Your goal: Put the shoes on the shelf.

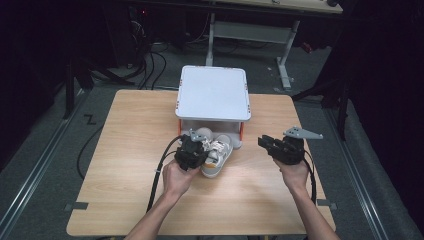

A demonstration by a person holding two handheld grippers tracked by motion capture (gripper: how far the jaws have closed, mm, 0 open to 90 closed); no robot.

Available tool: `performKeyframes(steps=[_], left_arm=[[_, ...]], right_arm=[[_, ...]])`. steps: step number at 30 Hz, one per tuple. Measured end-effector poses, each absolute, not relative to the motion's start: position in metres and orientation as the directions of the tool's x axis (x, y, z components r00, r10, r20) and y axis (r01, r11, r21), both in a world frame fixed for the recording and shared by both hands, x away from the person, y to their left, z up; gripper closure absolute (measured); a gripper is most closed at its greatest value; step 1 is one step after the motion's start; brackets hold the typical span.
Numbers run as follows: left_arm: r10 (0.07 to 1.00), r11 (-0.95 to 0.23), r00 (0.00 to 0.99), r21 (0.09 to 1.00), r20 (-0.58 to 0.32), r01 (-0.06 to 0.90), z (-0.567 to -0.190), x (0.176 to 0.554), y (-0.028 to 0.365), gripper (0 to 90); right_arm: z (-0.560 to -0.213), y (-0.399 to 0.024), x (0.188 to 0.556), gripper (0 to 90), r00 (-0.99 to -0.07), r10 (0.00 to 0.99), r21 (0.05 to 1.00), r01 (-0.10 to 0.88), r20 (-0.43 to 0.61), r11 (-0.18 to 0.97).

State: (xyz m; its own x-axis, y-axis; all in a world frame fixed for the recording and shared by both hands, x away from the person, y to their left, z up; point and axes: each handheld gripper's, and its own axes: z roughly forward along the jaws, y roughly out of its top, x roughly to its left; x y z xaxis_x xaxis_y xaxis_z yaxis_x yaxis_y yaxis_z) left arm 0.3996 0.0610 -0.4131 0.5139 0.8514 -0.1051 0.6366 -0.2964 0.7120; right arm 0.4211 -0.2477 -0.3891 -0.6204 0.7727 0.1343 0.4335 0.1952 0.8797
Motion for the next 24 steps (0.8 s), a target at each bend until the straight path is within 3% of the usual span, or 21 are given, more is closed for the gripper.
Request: performKeyframes(steps=[15,24], left_arm=[[0.877,-0.269,0.472,0.72,-0.091,0.639,-0.416,0.431,0.056,82.8],[0.897,-0.27,0.438,0.715,-0.057,0.645,-0.423,0.45,0.051,82.9]], right_arm=[[-0.34,-0.194,0.466,73.4,-0.642,0.767,0.904,0.337,0.017,0.263],[-0.34,-0.172,0.497,70.1,-0.6,0.799,0.887,0.388,0.036,0.251]])
